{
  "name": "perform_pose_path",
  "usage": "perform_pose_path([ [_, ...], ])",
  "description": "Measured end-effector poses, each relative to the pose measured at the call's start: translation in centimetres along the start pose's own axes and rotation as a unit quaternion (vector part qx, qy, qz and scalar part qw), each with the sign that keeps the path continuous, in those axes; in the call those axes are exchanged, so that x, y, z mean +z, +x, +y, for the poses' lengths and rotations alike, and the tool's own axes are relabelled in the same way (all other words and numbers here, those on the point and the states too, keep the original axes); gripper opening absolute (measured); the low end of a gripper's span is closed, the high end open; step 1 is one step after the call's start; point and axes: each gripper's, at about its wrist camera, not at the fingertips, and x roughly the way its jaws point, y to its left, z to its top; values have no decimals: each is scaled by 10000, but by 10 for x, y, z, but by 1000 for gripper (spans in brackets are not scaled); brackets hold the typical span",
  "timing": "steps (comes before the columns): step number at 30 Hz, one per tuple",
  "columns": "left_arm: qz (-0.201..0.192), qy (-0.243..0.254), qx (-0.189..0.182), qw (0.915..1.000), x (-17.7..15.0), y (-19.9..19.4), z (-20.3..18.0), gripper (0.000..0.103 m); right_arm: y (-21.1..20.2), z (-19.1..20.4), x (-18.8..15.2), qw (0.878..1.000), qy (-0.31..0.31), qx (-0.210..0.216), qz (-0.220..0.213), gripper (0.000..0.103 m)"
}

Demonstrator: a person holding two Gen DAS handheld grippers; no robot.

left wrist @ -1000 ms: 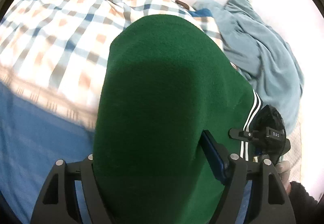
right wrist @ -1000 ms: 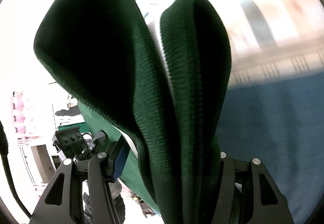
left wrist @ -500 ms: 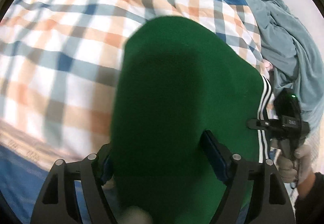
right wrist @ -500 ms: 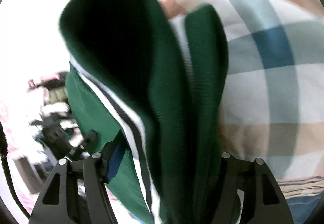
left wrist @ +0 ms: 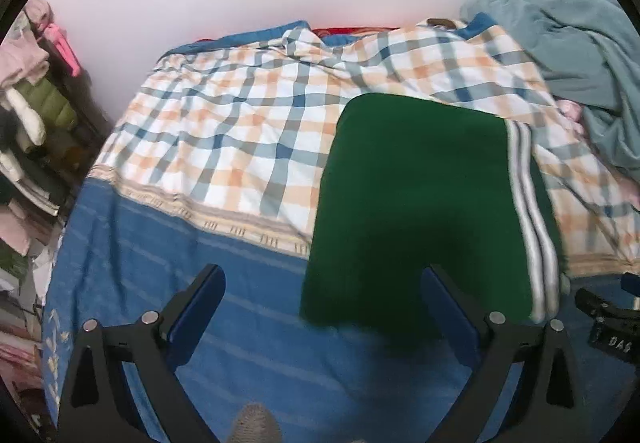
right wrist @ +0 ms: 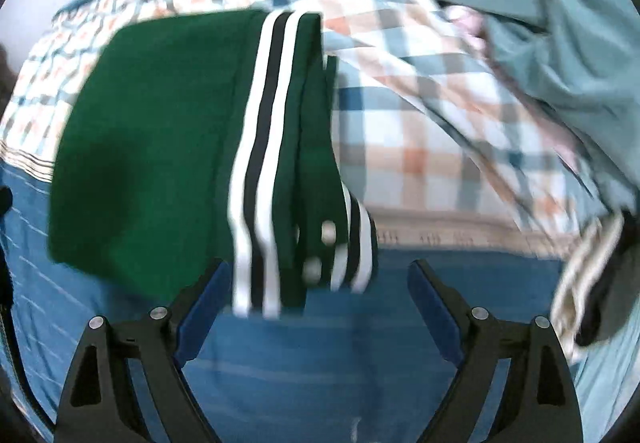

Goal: Fold large clothes

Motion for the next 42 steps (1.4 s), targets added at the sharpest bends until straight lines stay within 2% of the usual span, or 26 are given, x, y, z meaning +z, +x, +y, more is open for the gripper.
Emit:
perform_pose_path([
  [1, -13, -31, 16, 10000, -2, -16, -2, 100, -20, 0, -12, 9999, 96, -64, -76, 91],
  [3, -56, -52, 23, 10000, -6, -51, -4, 100, -53, -45, -47, 9993, 251, -142, -225, 91],
  [4, -91, -56, 28, 9999, -7, -66, -5, 100, -77, -49, -58, 9986, 336, -215, -344, 91],
  [9, -242, -53, -70, 9997, -20, -155, -1, 100, -187, -62, -103, 9952, 552, -438, -674, 91],
  [16, -413, 21, -213, 9989, -43, -276, 11, 100, -347, -67, -173, 9916, 471, -479, -1106, 91],
  [20, -508, 29, -310, 9982, -57, -335, 17, 100, -424, -85, -213, 9895, 546, -423, -1271, 91],
  [25, -615, -15, -417, 9972, -70, -393, 23, 100, -514, -103, -255, 9837, 419, -476, -1680, 91],
  [31, -781, -39, -420, 9961, -81, -443, 27, 100, -589, -118, -299, 9766, 317, -563, -2053, 91],
  [37, -973, -54, -322, 9947, -91, -472, 29, 100, -629, -130, -330, 9736, 371, -512, -2195, 92],
  [42, -1206, -33, -322, 9922, -101, -492, 28, 101, -647, -139, -346, 9709, 383, -500, -2311, 93],
])
